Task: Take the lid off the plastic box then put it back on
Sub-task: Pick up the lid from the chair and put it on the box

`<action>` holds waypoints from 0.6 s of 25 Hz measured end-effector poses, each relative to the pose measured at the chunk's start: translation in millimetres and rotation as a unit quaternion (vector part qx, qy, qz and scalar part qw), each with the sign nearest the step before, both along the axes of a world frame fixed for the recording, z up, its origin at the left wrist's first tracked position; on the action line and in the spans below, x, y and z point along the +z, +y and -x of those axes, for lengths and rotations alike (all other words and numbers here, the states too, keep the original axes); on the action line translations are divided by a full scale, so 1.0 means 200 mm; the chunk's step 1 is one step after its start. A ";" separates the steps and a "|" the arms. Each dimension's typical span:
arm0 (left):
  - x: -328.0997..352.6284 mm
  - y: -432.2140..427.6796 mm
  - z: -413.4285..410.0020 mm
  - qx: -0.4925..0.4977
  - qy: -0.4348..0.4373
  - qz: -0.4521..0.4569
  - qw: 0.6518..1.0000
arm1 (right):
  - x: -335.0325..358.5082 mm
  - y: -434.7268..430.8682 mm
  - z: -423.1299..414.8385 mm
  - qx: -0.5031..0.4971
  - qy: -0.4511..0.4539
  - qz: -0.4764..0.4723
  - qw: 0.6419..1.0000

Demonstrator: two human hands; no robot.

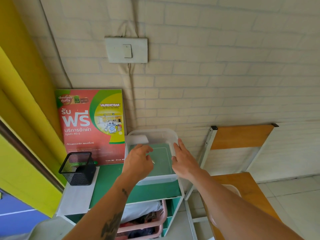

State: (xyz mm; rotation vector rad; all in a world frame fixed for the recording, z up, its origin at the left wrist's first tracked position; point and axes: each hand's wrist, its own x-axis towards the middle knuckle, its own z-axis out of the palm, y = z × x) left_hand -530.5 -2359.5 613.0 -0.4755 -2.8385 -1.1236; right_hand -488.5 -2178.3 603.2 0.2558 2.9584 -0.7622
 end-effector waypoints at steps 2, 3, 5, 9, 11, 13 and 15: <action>0.03 0.01 -0.02 -0.005 0.006 -0.019 1.000 | 0.04 0.03 -0.03 -0.001 0.019 0.004 1.000; 0.04 0.03 -0.03 -0.009 0.009 -0.028 1.000 | 0.05 0.04 -0.05 -0.002 0.027 0.009 1.000; 0.07 0.08 -0.05 -0.024 0.017 -0.046 0.998 | 0.08 0.09 -0.11 -0.008 0.038 0.021 0.999; 0.13 0.29 -0.13 -0.077 0.032 -0.068 0.994 | 0.12 0.30 -0.26 -0.045 0.053 0.042 0.997; 0.15 0.42 -0.20 -0.110 0.047 -0.078 0.990 | 0.10 0.43 -0.35 -0.068 0.047 0.047 0.995; 0.14 0.57 -0.27 -0.135 0.063 -0.085 0.985 | 0.07 0.57 -0.44 -0.086 0.029 0.057 0.994; 0.11 0.73 -0.36 -0.148 0.059 -0.076 0.984 | 0.01 0.74 -0.54 -0.098 0.008 0.056 0.994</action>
